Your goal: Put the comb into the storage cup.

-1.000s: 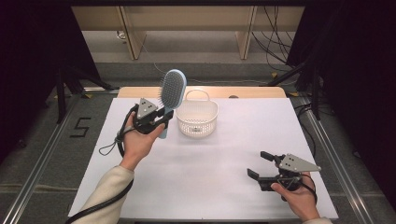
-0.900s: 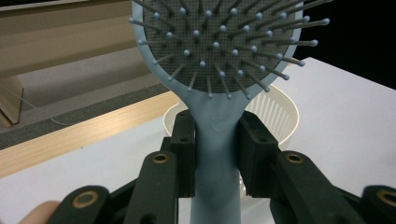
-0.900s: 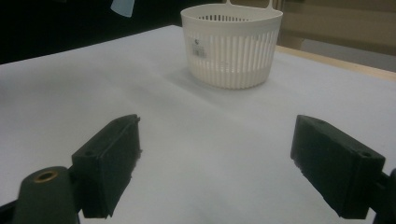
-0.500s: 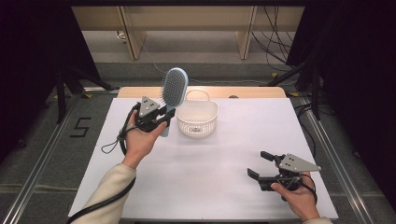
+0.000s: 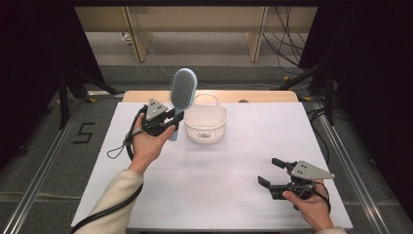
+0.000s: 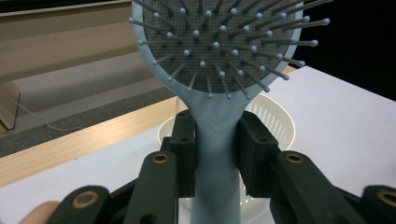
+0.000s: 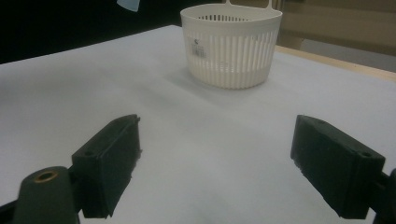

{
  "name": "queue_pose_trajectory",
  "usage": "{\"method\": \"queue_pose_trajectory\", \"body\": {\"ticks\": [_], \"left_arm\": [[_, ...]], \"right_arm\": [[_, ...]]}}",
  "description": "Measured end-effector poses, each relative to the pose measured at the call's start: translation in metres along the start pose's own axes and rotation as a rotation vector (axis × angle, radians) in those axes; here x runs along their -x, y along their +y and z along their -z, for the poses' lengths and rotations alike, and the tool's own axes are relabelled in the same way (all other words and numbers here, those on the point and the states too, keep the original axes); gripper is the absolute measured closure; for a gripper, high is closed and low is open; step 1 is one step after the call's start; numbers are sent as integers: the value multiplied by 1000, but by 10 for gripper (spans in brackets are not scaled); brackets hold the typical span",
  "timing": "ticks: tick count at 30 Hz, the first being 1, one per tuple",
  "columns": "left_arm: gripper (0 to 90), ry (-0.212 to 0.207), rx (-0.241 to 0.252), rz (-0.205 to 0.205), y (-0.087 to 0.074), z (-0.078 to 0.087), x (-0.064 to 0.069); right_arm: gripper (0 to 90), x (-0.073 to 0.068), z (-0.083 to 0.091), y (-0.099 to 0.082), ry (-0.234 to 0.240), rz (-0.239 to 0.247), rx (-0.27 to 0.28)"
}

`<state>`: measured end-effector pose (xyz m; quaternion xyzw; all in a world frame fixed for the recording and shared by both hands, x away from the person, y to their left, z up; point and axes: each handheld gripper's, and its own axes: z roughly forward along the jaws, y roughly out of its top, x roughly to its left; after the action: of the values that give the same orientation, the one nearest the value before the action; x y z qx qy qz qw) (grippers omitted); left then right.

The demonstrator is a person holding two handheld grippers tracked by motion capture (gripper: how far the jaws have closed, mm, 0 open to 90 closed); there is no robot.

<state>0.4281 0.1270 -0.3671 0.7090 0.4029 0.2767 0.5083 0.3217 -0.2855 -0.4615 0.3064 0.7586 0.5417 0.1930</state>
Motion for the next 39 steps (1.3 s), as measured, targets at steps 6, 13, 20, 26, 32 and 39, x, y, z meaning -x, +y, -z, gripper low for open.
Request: {"method": "queue_pose_trajectory", "body": {"ticks": [6,13,20,26,32,39], "left_arm": [[699,-1,4,3,1,-2,1],[699,-2,8,-1,3,-4,2],[698,-3,6,1,4,-7,2],[699,-3,6,0,5,-9,3],[699,-4,6,-1,7,-11,4],[699,-7,8,2,9,-13,5]], "right_arm": [[165,0,0,0,0,1,1],[165,0,0,0,2,-1,6],[165,0,-1,0,3,-4,10],[165,0,-1,0,3,-4,10],[165,0,-1,0,3,-4,10],[165,0,0,0,2,-4,6]]}}
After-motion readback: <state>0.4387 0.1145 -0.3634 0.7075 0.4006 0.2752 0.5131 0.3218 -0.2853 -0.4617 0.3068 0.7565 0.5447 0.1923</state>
